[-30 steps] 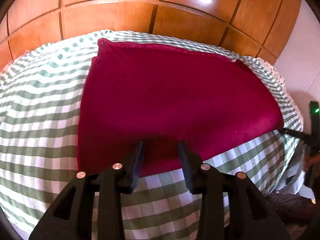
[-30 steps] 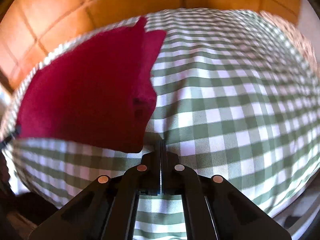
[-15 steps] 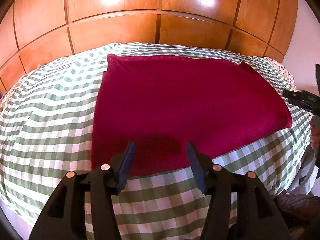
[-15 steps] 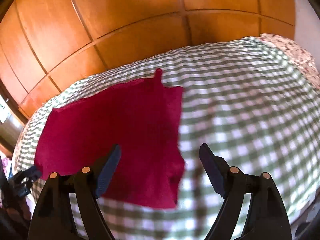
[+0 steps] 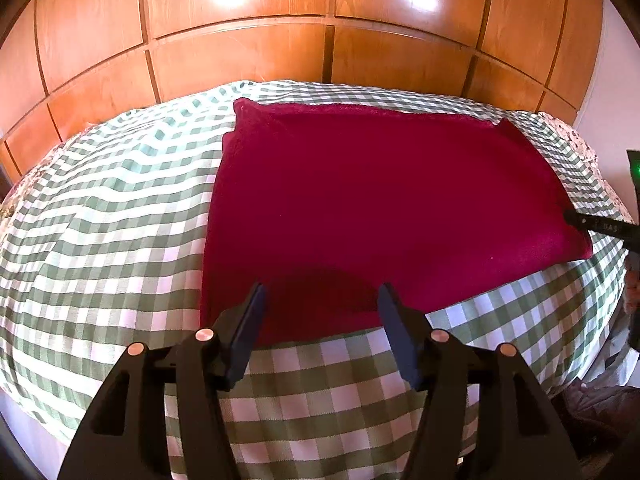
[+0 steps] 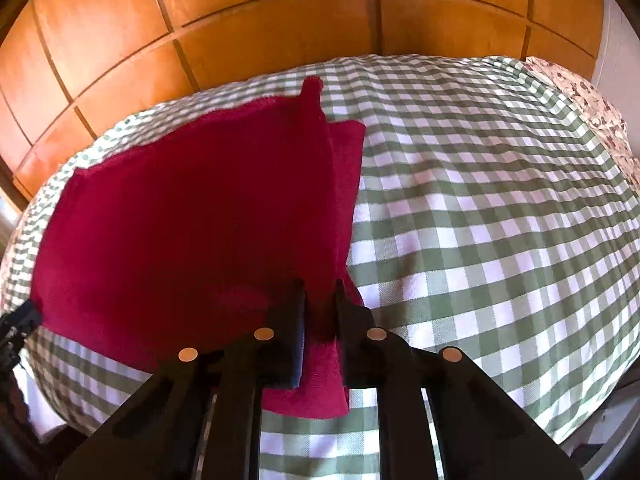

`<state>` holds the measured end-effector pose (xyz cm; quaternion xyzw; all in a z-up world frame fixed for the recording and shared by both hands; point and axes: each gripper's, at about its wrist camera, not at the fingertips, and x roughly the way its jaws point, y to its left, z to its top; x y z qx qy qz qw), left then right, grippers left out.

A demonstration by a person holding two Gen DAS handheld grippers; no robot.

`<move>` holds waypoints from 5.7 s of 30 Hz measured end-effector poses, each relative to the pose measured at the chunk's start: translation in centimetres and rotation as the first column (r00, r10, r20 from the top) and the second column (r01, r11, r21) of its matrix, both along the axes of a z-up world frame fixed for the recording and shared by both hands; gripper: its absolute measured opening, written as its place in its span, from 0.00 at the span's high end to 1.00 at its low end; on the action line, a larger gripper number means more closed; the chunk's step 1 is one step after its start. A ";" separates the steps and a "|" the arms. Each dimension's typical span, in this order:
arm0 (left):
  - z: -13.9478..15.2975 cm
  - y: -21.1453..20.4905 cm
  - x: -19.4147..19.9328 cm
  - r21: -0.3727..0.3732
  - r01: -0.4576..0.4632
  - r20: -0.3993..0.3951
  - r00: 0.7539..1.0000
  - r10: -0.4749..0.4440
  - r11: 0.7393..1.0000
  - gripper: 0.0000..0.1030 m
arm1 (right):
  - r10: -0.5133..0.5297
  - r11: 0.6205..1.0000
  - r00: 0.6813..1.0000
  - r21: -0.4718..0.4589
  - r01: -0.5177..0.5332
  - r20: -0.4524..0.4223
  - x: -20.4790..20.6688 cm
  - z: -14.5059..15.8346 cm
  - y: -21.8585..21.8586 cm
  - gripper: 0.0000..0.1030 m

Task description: Fold small clothes

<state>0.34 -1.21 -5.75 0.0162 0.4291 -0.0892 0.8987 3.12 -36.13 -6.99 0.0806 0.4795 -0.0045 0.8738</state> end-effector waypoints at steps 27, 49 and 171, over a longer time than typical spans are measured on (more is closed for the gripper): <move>1.0 8.6 10.7 -0.305 -0.208 -0.107 0.977 0.184 0.929 0.58 | -0.044 0.996 0.998 0.078 0.040 0.044 10.6 2.0 -0.5 0.67; 1.4 4.1 9.3 -0.039 -0.276 -0.005 0.961 0.276 0.960 0.66 | -0.070 0.994 0.996 -0.079 0.074 0.061 9.1 -0.8 -0.5 0.91; 3.2 6.9 5.6 -0.109 -0.204 0.000 0.979 0.205 0.973 0.42 | 0.504 0.852 0.850 0.076 -0.519 0.155 10.2 6.2 26.0 0.41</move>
